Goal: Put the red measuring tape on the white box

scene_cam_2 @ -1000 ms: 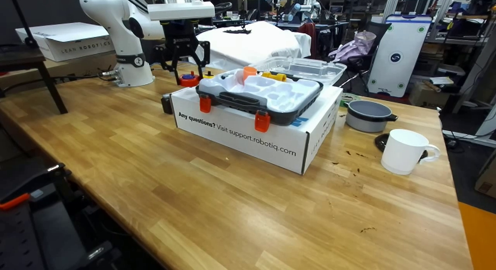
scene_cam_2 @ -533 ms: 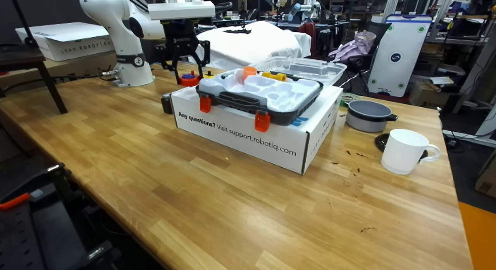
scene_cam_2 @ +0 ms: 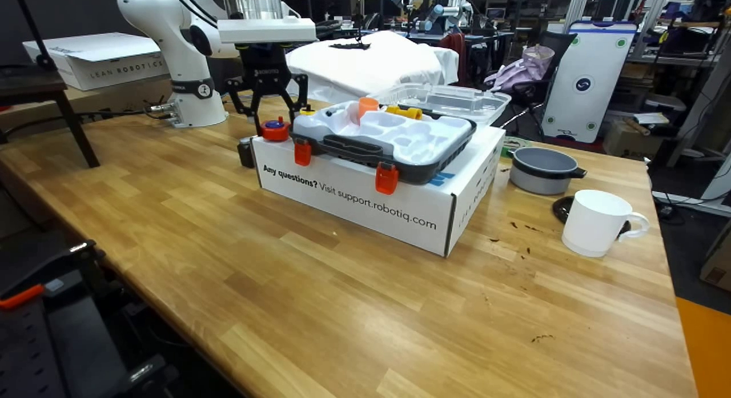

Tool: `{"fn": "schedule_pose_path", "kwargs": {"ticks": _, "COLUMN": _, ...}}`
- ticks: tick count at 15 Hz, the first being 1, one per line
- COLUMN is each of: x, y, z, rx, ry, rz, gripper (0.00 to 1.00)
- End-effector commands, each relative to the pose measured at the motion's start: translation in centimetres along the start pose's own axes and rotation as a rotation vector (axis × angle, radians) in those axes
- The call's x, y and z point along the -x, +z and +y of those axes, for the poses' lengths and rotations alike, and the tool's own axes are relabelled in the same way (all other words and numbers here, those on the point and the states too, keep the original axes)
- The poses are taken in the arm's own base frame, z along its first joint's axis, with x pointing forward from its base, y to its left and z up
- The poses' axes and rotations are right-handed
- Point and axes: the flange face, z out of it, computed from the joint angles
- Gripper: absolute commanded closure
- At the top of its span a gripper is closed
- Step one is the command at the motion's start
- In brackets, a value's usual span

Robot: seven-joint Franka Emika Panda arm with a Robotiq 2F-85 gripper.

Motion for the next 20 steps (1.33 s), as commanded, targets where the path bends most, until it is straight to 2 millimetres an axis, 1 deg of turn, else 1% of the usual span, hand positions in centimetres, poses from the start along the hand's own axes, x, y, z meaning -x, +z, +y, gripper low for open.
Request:
{"fn": "schedule_pose_path", "kwargs": {"ticks": 1, "x": -0.1, "y": 0.3, "z": 0.4, "rx": -0.024, "ry": 0.013, "rz": 0.007, "gripper": 0.45}}
{"fn": "schedule_pose_path", "kwargs": {"ticks": 2, "x": 0.0, "y": 0.1, "z": 0.4, "rx": -0.021, "ry": 0.017, "rz": 0.009, "gripper": 0.12}}
{"fn": "schedule_pose_path", "kwargs": {"ticks": 3, "x": 0.0, "y": -0.1, "z": 0.3, "rx": -0.022, "ry": 0.020, "rz": 0.013, "gripper": 0.11}}
{"fn": "schedule_pose_path", "kwargs": {"ticks": 4, "x": 0.1, "y": -0.2, "z": 0.2, "rx": -0.022, "ry": 0.023, "rz": 0.014, "gripper": 0.05}}
{"fn": "schedule_pose_path", "kwargs": {"ticks": 5, "x": 0.2, "y": -0.3, "z": 0.1, "rx": -0.021, "ry": 0.028, "rz": 0.017, "gripper": 0.02}}
{"fn": "schedule_pose_path", "kwargs": {"ticks": 6, "x": 0.3, "y": -0.5, "z": 0.0, "rx": -0.020, "ry": 0.035, "rz": 0.023, "gripper": 0.00}}
{"fn": "schedule_pose_path", "kwargs": {"ticks": 9, "x": 0.8, "y": -1.3, "z": -0.4, "rx": -0.013, "ry": 0.056, "rz": 0.042, "gripper": 0.00}}
{"fn": "schedule_pose_path", "kwargs": {"ticks": 10, "x": 0.9, "y": -1.8, "z": -0.6, "rx": -0.010, "ry": 0.064, "rz": 0.052, "gripper": 0.00}}
{"fn": "schedule_pose_path", "kwargs": {"ticks": 13, "x": 1.5, "y": -3.5, "z": -2.4, "rx": -0.012, "ry": 0.078, "rz": 0.079, "gripper": 0.00}}
{"fn": "schedule_pose_path", "kwargs": {"ticks": 16, "x": 2.7, "y": -5.1, "z": -5.3, "rx": 0.001, "ry": 0.094, "rz": 0.090, "gripper": 0.00}}
{"fn": "schedule_pose_path", "kwargs": {"ticks": 20, "x": 5.5, "y": -7.1, "z": -9.8, "rx": 0.027, "ry": 0.166, "rz": 0.126, "gripper": 0.00}}
